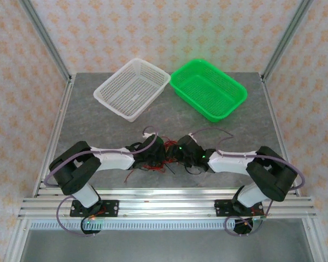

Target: Untangle the cables

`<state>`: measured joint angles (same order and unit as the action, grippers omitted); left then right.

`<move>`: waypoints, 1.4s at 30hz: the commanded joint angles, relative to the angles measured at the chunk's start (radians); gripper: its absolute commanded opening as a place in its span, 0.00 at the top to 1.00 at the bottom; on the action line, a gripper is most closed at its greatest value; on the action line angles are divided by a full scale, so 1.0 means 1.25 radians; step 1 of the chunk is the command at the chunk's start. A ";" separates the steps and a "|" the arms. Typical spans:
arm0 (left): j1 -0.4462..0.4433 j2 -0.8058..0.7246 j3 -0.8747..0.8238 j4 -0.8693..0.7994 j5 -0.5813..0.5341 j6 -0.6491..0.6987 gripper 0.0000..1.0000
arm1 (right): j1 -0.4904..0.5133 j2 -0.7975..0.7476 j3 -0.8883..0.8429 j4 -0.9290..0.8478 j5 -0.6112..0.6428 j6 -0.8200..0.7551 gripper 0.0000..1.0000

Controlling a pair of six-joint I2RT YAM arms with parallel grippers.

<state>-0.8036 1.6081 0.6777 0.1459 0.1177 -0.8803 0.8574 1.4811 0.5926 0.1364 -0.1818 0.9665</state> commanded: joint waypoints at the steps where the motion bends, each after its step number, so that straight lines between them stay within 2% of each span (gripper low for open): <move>1: -0.002 -0.047 -0.014 0.045 0.016 -0.029 1.00 | 0.005 0.015 0.002 0.030 0.018 0.014 0.50; 8: -0.002 -0.117 -0.034 0.042 0.028 -0.023 1.00 | 0.004 0.018 0.003 0.027 0.058 -0.025 0.87; 10: -0.002 -0.137 -0.036 0.022 0.020 -0.013 0.94 | 0.004 0.011 0.004 0.013 0.076 -0.044 0.98; 11: -0.002 -0.148 -0.036 0.006 0.012 -0.007 0.88 | 0.003 0.006 0.005 0.006 0.083 -0.059 1.00; 17: -0.001 -0.216 -0.031 -0.081 -0.048 0.047 0.51 | -0.011 -0.024 0.036 -0.073 0.098 -0.206 1.00; 20: -0.001 -0.235 -0.032 -0.092 -0.054 0.073 0.42 | -0.025 -0.036 0.052 -0.101 0.068 -0.295 1.00; 24: -0.001 -0.234 -0.039 -0.082 -0.040 0.103 0.38 | -0.030 -0.046 0.061 -0.105 0.008 -0.379 1.00; 32: -0.001 -0.226 -0.079 0.016 0.026 0.191 0.37 | -0.049 -0.031 0.074 -0.106 -0.085 -0.494 1.00; 42: 0.001 -0.134 -0.070 0.062 -0.029 0.292 0.39 | -0.075 -0.014 0.120 -0.146 -0.129 -0.554 1.00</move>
<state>-0.8036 1.4067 0.5823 0.1722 0.1158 -0.5785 0.7666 1.4525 0.7033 -0.0235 -0.3225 0.3191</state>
